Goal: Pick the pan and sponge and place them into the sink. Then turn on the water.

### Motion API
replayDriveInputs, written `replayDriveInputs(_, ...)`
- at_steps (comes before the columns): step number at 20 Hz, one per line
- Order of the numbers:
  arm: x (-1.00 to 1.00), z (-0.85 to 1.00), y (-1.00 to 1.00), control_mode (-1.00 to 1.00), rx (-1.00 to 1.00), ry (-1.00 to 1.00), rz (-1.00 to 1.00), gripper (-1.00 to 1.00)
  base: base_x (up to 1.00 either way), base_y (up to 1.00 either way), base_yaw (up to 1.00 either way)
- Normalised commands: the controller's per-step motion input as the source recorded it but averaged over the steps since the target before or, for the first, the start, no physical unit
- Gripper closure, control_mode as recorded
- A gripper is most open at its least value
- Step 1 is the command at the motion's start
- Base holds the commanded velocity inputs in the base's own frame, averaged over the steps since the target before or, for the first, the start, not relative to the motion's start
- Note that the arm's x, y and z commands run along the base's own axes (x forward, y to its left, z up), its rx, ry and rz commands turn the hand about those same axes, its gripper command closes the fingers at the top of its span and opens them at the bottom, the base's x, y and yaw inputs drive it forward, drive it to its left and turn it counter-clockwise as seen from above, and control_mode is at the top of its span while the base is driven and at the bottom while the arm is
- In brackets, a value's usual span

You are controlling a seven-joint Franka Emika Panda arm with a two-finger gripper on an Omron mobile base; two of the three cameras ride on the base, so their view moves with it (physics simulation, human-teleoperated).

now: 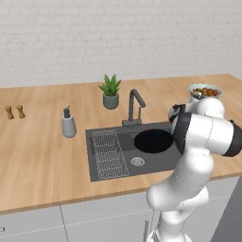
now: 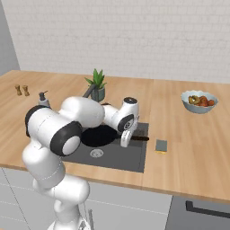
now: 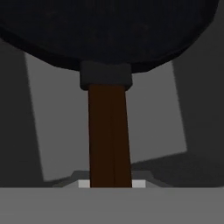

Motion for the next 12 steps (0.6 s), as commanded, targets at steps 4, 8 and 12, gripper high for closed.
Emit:
replayDriveInputs(4,0.09,-0.28,0.26,-1.0,0.0,0.0,0.0,1.0,0.0,0.0,0.0)
replayDriveInputs(8,0.23,-0.43,0.54,-1.0,-0.06,0.0,0.0,1.0,0.0,0.0,0.0)
replayDriveInputs(12,0.28,-0.41,0.56,-1.0,-0.05,0.0,0.0,1.0,0.0,0.0,0.0)
